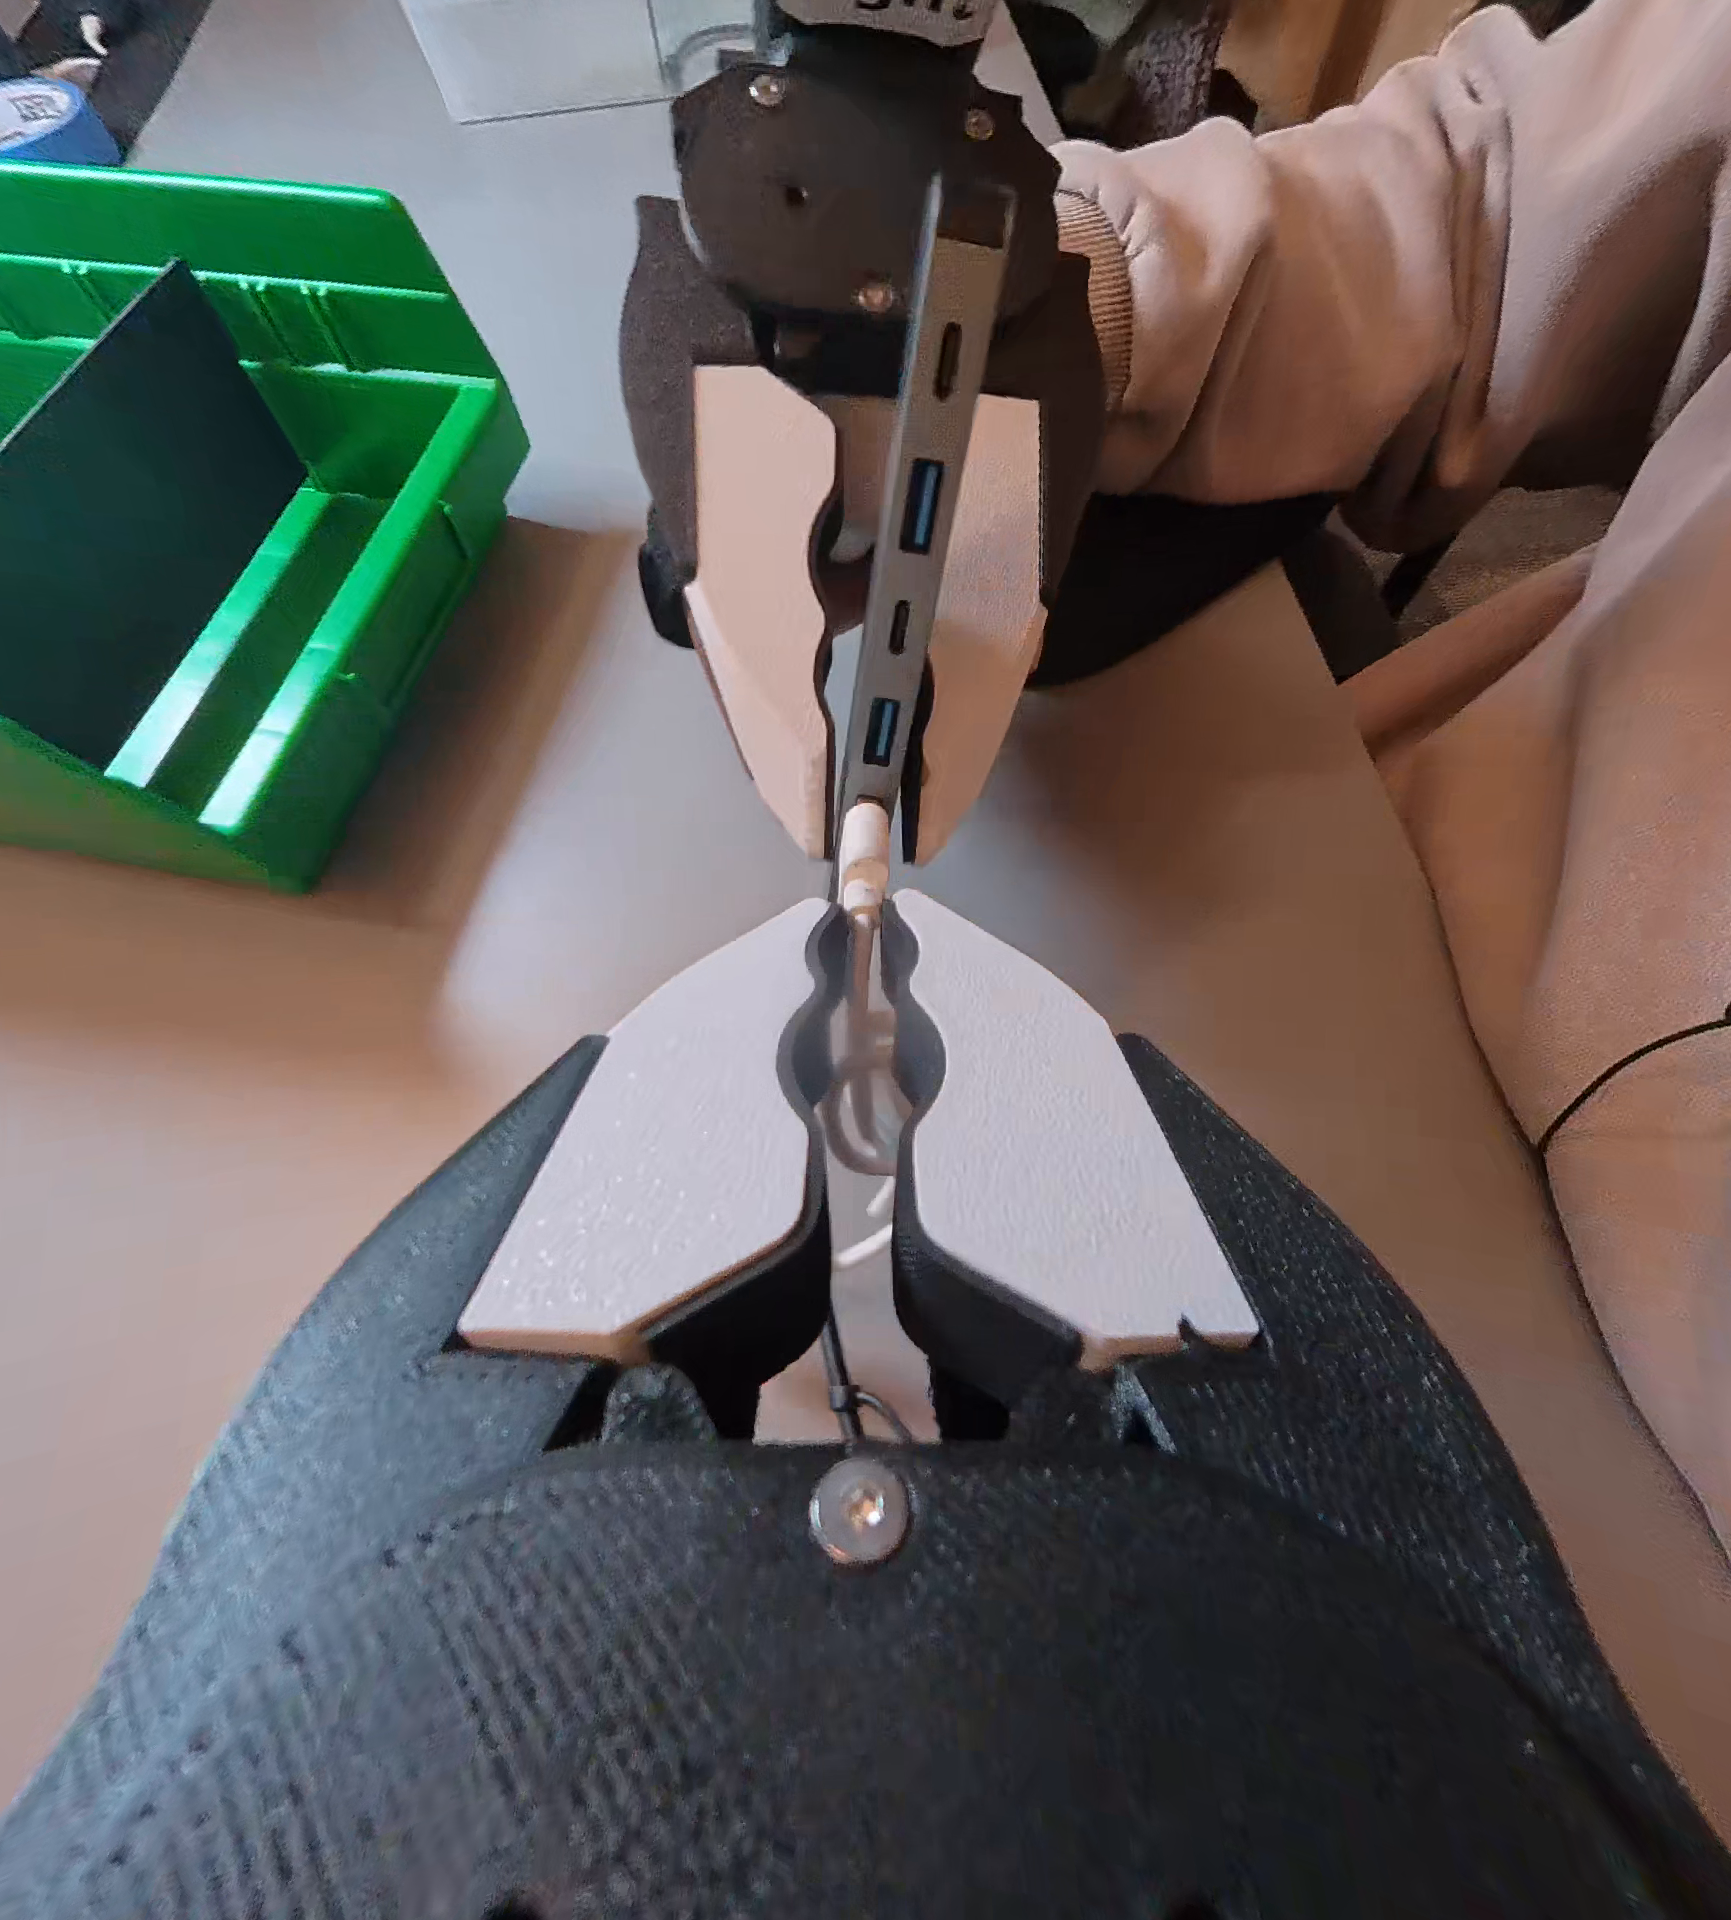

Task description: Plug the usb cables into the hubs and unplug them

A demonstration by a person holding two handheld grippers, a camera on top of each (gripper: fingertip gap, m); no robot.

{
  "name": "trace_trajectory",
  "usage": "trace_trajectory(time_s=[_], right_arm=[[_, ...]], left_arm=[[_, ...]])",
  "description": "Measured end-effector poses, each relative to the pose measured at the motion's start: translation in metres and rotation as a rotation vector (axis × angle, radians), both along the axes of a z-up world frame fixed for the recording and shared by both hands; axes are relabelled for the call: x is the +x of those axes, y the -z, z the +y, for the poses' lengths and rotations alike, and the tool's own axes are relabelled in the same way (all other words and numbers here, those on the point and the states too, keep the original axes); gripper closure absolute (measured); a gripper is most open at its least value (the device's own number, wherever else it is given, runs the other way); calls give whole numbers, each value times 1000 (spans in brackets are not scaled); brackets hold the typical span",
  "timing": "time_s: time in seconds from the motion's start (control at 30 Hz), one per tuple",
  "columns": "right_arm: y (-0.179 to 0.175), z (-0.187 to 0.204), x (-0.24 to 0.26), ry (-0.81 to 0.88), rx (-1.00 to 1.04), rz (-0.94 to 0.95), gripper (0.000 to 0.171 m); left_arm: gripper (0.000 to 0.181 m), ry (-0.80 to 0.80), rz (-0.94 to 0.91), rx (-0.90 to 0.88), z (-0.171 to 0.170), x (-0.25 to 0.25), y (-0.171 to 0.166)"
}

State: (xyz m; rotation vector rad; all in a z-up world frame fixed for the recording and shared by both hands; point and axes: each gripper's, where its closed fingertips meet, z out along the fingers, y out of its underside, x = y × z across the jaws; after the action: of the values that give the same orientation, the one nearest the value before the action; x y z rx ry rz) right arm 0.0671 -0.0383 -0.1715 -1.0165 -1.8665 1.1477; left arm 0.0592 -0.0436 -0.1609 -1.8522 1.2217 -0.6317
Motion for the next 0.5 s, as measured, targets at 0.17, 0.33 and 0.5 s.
trace_trajectory(time_s=[0.17,0.33,0.5], right_arm=[[4,10,-4,69,116,20,160],[11,18,-9,140,307,30,161],[-4,27,-8,206,358,89,161]], left_arm=[[175,-28,20,33,6,-5,3],[174,-54,41,50,11,-8,8],[173,-79,-24,74,15,-10,-5]])
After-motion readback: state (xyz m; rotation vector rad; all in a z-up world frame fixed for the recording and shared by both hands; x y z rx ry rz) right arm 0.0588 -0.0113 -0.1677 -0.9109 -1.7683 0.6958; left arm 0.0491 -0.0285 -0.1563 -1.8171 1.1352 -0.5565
